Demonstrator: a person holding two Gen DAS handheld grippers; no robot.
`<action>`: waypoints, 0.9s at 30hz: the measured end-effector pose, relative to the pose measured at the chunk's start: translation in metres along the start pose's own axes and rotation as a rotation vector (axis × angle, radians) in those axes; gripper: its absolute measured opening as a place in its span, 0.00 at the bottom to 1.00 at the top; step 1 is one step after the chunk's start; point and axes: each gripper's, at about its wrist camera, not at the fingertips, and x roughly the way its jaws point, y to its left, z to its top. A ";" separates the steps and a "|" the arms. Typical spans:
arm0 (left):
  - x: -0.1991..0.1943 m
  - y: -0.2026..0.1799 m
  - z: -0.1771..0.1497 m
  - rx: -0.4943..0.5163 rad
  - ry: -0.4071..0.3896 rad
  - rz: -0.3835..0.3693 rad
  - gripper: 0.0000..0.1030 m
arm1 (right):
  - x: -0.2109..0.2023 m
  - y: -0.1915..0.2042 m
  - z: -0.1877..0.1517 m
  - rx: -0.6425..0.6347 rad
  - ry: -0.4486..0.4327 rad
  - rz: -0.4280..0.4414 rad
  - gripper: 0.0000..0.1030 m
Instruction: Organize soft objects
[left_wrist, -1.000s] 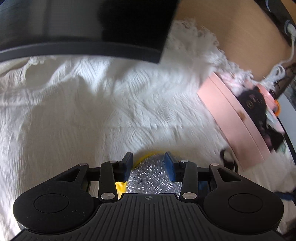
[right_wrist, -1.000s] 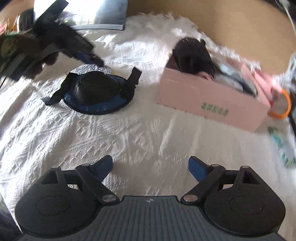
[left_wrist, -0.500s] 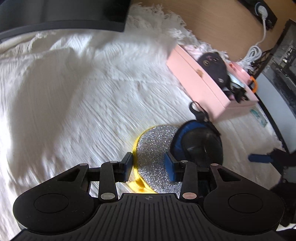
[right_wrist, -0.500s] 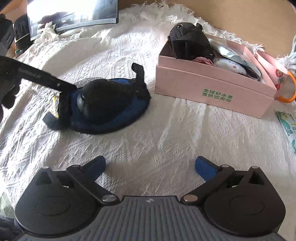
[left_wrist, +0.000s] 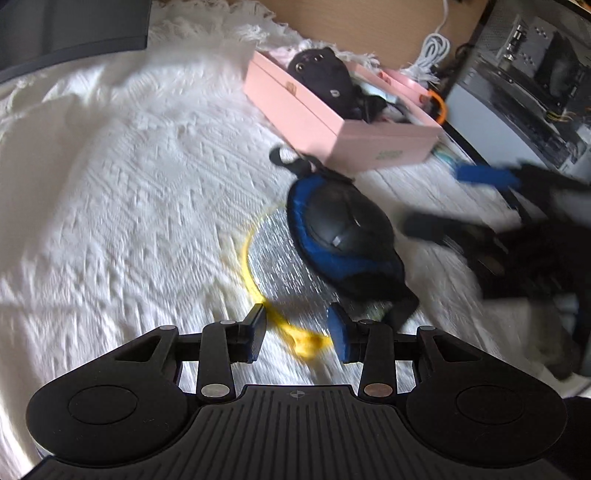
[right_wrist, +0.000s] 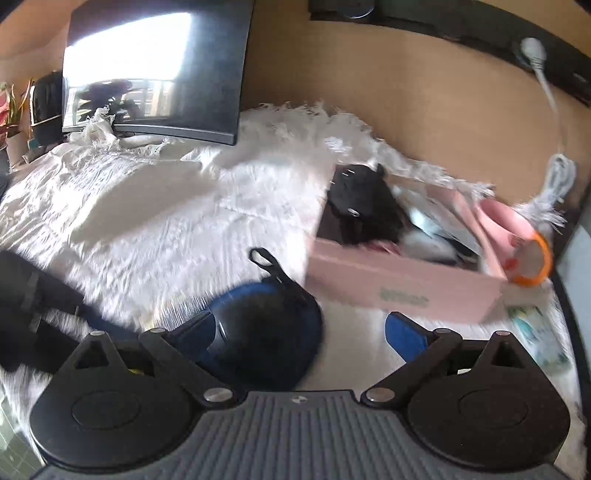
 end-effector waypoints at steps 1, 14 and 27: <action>-0.002 0.000 -0.002 -0.013 0.005 0.013 0.39 | 0.011 0.006 0.007 0.003 0.012 0.001 0.96; -0.017 0.004 -0.004 -0.085 -0.035 0.123 0.38 | 0.038 0.014 -0.012 -0.146 0.117 -0.166 0.91; 0.027 0.026 0.038 -0.154 -0.068 -0.089 0.38 | 0.005 -0.007 -0.048 -0.124 0.091 -0.189 0.91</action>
